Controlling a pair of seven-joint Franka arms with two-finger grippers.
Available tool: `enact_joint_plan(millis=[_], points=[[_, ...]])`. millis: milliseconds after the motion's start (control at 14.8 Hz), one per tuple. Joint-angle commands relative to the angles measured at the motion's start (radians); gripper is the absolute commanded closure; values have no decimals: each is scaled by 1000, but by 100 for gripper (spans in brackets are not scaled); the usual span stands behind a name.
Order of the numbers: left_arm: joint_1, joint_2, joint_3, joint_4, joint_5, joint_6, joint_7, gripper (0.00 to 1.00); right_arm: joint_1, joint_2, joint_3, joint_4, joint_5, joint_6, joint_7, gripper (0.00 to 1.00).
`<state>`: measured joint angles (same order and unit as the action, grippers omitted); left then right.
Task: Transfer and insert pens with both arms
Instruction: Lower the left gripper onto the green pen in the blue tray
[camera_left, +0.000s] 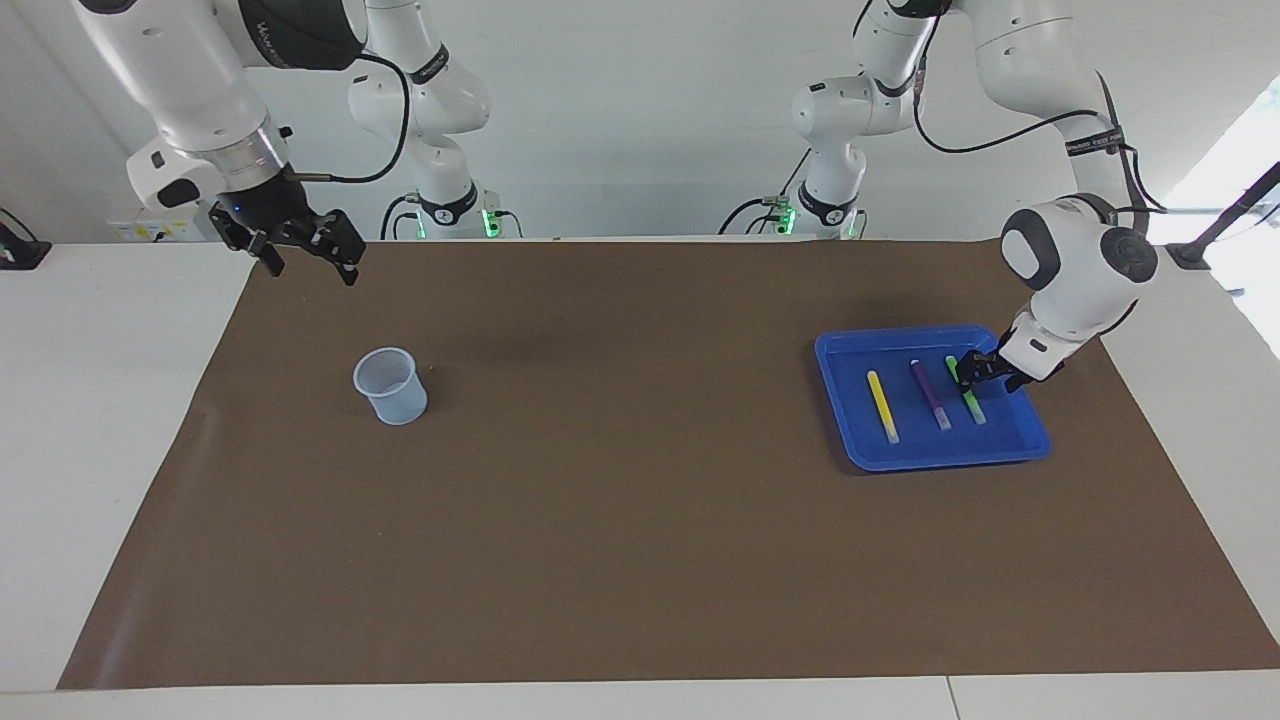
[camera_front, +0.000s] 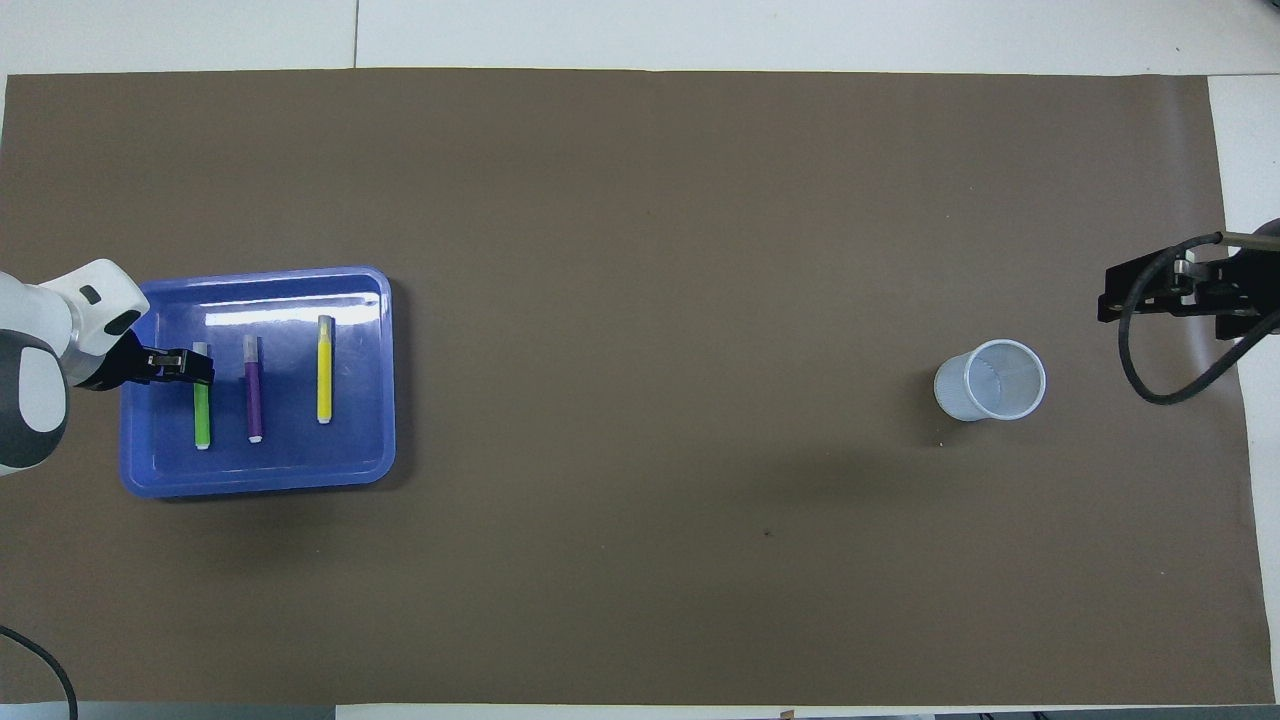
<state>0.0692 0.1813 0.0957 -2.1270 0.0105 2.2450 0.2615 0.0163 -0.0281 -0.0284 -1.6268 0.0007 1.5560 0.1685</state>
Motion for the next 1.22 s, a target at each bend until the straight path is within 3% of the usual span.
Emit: enact_joint_plan(millis=[0, 878, 1013, 1148], points=[[6, 9, -2, -17, -4, 45, 18, 25, -15, -7, 5, -10, 16, -7, -20, 0], [6, 29, -4, -19, -4, 51, 16, 49, -15, -7, 5, -10, 16, -7, -20, 0], [6, 30, -4, -17, -4, 50, 16, 57, -15, -7, 5, -10, 16, -10, -18, 0], [7, 30, -2, -17, -4, 51, 16, 73, -15, -7, 5, -10, 16, -10, -18, 0]])
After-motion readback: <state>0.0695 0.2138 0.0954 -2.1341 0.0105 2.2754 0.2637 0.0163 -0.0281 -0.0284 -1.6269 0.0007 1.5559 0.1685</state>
